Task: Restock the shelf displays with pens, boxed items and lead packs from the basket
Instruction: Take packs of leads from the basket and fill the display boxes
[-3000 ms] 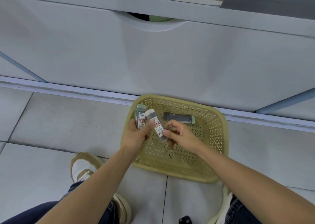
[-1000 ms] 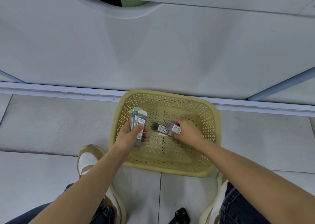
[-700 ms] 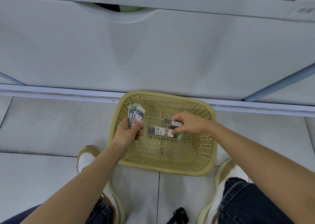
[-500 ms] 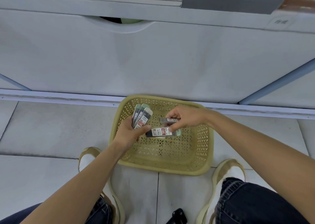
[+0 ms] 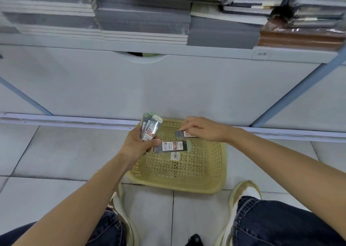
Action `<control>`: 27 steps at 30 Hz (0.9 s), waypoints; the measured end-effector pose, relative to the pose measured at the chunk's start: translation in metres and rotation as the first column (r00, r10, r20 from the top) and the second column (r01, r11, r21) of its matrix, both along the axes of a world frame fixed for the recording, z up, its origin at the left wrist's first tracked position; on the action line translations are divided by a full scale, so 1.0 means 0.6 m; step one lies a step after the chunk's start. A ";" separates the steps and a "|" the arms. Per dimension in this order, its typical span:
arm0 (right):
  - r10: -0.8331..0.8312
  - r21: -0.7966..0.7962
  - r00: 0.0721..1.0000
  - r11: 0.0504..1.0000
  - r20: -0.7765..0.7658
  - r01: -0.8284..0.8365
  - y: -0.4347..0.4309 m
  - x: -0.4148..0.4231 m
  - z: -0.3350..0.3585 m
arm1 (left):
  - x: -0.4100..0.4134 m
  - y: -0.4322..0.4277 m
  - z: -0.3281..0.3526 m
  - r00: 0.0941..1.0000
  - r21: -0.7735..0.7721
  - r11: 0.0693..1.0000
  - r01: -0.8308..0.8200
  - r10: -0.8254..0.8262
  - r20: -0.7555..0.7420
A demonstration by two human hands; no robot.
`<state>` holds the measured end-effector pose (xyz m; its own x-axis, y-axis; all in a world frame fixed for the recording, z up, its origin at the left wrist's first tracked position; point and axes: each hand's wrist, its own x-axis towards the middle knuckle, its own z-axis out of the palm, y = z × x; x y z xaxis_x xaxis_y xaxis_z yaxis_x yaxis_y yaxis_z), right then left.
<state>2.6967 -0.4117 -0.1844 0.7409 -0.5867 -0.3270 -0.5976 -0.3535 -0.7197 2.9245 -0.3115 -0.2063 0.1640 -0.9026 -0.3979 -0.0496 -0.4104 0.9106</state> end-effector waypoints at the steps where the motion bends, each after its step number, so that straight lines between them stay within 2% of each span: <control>1: 0.026 0.001 1.000 1.000 -0.014 -0.026 0.002 -0.001 0.004 | 0.001 0.002 0.003 1.000 -0.018 1.000 -0.010 0.010 0.002; 4: 0.081 0.096 0.997 0.992 -0.012 -0.080 0.006 -0.005 0.014 | 0.001 0.004 0.015 1.000 -0.051 0.998 -0.030 0.029 -0.008; 7: -0.028 0.206 0.999 0.978 0.028 0.022 0.004 -0.013 0.019 | 0.000 0.006 0.023 0.997 -0.075 0.996 -0.054 0.050 -0.055; 10: -0.063 0.260 0.997 0.964 0.035 0.052 0.005 -0.021 0.018 | -0.004 0.009 0.027 0.991 -0.085 0.994 -0.062 0.052 -0.123; 13: -0.092 0.280 0.995 0.957 0.046 0.075 0.013 -0.014 0.017 | -0.013 0.008 0.033 0.980 -0.061 0.997 -0.036 0.023 -0.200; 15: -0.101 0.281 0.994 0.956 0.049 0.084 0.020 0.001 0.019 | -0.020 0.007 0.040 0.964 -0.018 0.999 0.037 -0.040 -0.262; 18: -0.071 0.254 0.995 0.966 0.075 0.050 0.023 0.025 0.029 | -0.035 0.008 0.045 0.956 -0.023 0.985 0.173 -0.173 -0.238; 21: -0.139 0.265 0.981 0.959 0.135 0.099 0.018 0.028 0.040 | -0.040 0.005 0.050 0.958 -0.067 0.996 0.064 -0.080 -0.276; 23: -0.282 0.400 0.935 0.899 0.216 0.179 0.008 0.015 0.045 | -0.039 0.001 0.057 0.955 -0.094 0.996 -0.006 -0.023 -0.297; 25: -0.419 0.612 0.866 0.770 0.271 0.182 -0.002 0.004 0.051 | -0.036 -0.005 0.064 0.950 -0.116 0.992 -0.052 0.013 -0.310; 27: -0.472 0.684 0.832 0.711 0.293 0.163 -0.007 0.002 0.058 | -0.036 -0.009 0.073 0.944 -0.125 0.990 -0.069 0.024 -0.329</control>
<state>2.6980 -0.4156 -0.1494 0.6944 -0.5963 -0.4027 -0.1721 0.4057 -0.8977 2.9027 -0.3167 -0.1624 0.0889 -0.9455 -0.3133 0.2748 -0.2790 0.9201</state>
